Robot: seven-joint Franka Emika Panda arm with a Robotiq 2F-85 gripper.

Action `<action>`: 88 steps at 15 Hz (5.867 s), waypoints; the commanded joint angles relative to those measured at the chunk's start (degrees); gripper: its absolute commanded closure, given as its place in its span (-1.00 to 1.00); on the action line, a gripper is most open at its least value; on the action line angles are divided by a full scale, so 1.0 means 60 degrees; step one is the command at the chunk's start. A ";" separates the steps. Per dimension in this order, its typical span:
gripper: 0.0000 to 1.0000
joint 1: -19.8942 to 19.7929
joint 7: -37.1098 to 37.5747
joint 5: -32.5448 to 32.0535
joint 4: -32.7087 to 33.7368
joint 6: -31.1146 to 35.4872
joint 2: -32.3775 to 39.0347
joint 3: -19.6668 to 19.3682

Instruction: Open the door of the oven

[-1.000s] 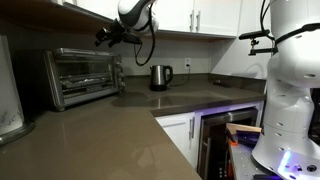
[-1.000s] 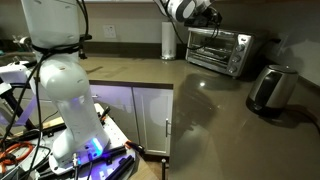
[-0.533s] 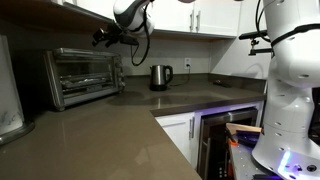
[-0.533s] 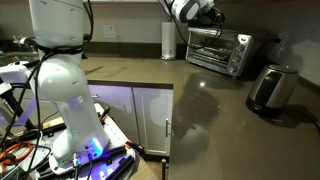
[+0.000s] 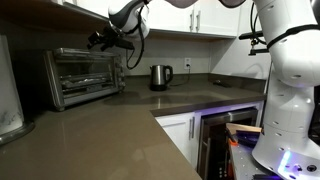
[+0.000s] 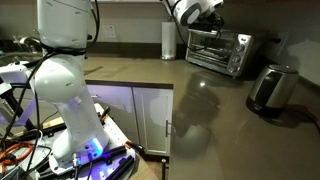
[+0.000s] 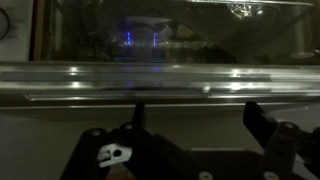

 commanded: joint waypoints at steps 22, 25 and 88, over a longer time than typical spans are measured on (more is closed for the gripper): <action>-1.00 0.2250 0.4057 -0.2620 -0.2681 -0.0757 -0.1881 -0.2669; -1.00 0.2932 0.5351 -0.3836 -0.2895 -0.0901 -0.1983 -0.3356; -1.00 0.3251 1.3292 -1.0545 -0.1589 0.0913 -0.1072 -0.3923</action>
